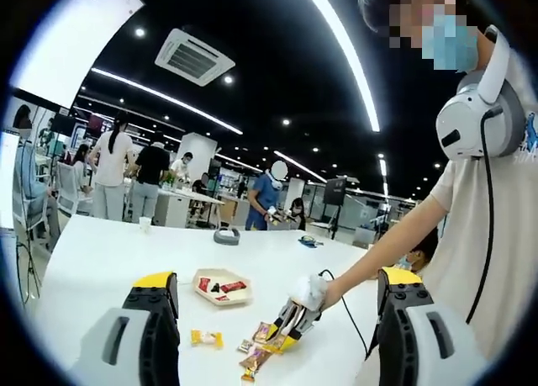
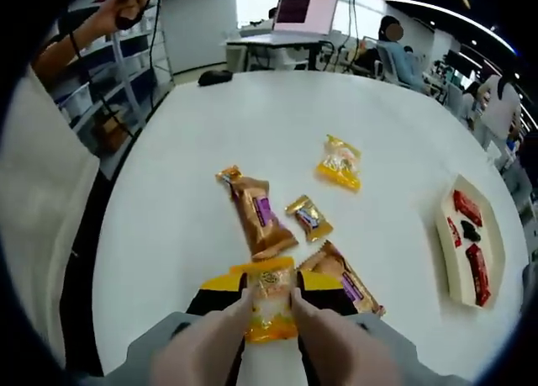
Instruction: Place the target food into the container with the food tongs after gripping and lifting it, then release it inside without dropping or visibly crushing the food.
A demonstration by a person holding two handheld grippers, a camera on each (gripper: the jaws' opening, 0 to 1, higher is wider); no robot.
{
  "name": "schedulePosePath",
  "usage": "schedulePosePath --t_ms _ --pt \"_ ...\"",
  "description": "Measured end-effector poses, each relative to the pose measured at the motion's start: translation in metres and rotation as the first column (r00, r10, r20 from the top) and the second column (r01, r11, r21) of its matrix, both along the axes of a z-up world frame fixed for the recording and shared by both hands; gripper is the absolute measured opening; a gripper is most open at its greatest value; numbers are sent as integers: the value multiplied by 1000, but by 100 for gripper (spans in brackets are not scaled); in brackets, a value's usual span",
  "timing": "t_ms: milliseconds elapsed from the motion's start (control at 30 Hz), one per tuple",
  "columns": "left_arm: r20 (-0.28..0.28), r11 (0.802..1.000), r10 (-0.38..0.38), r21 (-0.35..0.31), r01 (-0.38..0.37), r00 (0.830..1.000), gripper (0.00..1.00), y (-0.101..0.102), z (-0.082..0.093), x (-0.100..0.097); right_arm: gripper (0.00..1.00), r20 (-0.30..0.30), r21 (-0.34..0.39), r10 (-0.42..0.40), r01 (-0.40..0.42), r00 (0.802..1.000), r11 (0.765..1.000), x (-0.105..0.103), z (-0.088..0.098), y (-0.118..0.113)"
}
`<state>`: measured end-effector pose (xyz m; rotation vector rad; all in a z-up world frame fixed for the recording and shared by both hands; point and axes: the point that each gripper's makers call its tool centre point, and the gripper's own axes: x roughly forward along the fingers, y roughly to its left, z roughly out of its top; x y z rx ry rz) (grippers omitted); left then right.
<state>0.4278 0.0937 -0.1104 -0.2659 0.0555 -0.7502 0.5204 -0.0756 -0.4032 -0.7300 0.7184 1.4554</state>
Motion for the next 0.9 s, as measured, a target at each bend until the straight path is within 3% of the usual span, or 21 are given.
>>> schedulePosePath --t_ms 267,600,633,700,900 --pt "25 999 20 -27 -19 999 99 -1 4 -3 23 -7 0 -26 26 1000 1000 1 0 0" --pt "1 999 46 -28 -46 999 99 6 0 -14 23 -16 -8 -31 31 999 999 2 0 -1" --pt "0 999 46 -29 -46 999 99 6 0 -14 23 -23 -4 -37 37 999 999 3 1 -1" --pt "1 998 50 -29 -50 999 99 6 1 -16 23 -78 -7 -133 133 988 991 5 1 -4" --pt "7 998 55 -26 -55 998 99 9 4 -22 22 -36 -14 -54 54 998 998 -9 6 -10"
